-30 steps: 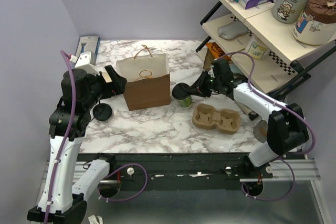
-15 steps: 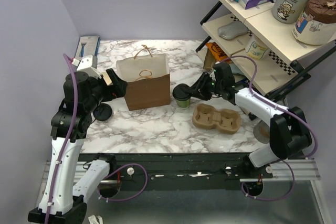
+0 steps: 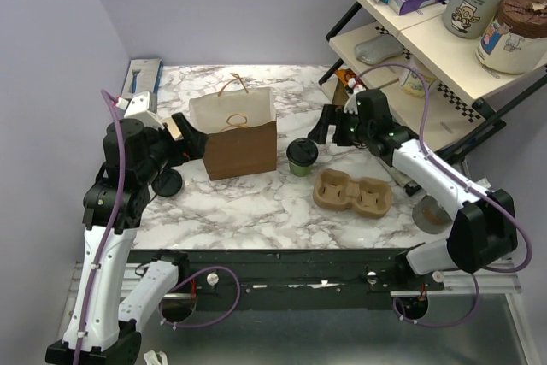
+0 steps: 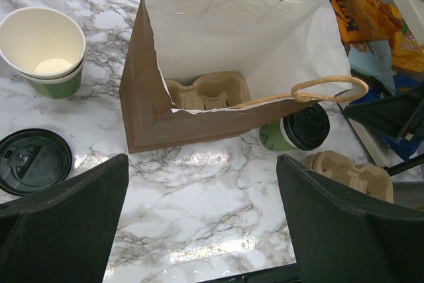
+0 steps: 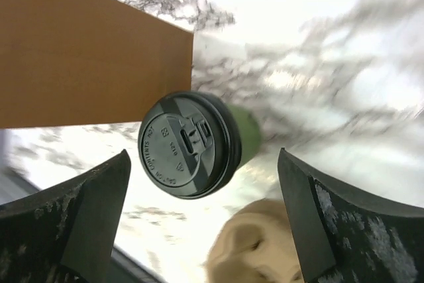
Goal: Pack the takeout coffee
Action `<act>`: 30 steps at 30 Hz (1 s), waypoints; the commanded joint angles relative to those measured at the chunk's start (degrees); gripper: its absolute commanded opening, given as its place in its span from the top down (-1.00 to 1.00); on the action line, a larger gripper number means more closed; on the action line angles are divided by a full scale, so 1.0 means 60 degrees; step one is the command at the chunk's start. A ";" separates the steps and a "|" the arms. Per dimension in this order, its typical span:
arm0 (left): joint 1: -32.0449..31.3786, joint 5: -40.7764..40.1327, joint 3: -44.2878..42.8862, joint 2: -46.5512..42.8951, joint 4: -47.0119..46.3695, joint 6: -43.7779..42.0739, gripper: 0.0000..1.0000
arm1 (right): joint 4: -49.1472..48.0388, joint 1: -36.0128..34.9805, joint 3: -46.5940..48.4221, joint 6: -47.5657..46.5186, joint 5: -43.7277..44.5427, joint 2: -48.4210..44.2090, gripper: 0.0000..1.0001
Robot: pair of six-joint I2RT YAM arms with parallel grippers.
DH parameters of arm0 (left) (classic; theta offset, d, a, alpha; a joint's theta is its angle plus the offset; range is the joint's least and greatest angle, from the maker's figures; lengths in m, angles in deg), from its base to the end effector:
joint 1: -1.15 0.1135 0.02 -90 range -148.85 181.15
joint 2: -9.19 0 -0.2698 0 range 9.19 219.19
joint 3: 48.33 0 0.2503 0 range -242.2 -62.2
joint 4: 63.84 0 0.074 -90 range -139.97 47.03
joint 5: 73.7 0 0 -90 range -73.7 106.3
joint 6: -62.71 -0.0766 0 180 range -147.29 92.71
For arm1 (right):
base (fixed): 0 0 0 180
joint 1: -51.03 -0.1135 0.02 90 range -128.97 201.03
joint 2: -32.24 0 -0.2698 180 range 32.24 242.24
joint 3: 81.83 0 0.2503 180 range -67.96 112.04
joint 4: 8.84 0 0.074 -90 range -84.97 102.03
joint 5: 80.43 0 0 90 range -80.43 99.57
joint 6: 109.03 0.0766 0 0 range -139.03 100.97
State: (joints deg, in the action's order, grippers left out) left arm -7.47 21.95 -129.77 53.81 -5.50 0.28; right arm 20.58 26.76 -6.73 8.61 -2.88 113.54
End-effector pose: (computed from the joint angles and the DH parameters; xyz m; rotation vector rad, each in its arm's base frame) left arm 0.1651 -0.0326 0.3979 -0.2601 1.9622 -0.5110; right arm 0.3114 0.1585 0.2665 -0.0605 2.2755 0.7339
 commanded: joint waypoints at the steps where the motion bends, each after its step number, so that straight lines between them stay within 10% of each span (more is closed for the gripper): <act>1: 0.0031 -0.0092 0.0129 -0.0127 0.0132 0.0180 -0.98 | 0.1461 0.0032 0.1261 -0.4366 -0.0735 0.0408 -1.00; 11: 0.0031 -0.0605 0.0260 0.0034 0.0748 0.0429 -0.98 | 0.3678 0.0046 0.2744 -0.6495 -0.1368 0.1948 -0.80; 30: 0.0031 -0.0634 0.0100 0.0078 0.0748 0.0400 -0.98 | 0.2828 -0.0452 0.3329 -0.5222 -0.0812 0.2900 -0.38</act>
State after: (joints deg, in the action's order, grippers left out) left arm -7.47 19.68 -128.35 54.97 -2.29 2.35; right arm 38.62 24.24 11.13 -25.38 -9.32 129.54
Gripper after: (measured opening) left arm 0.988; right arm 0.710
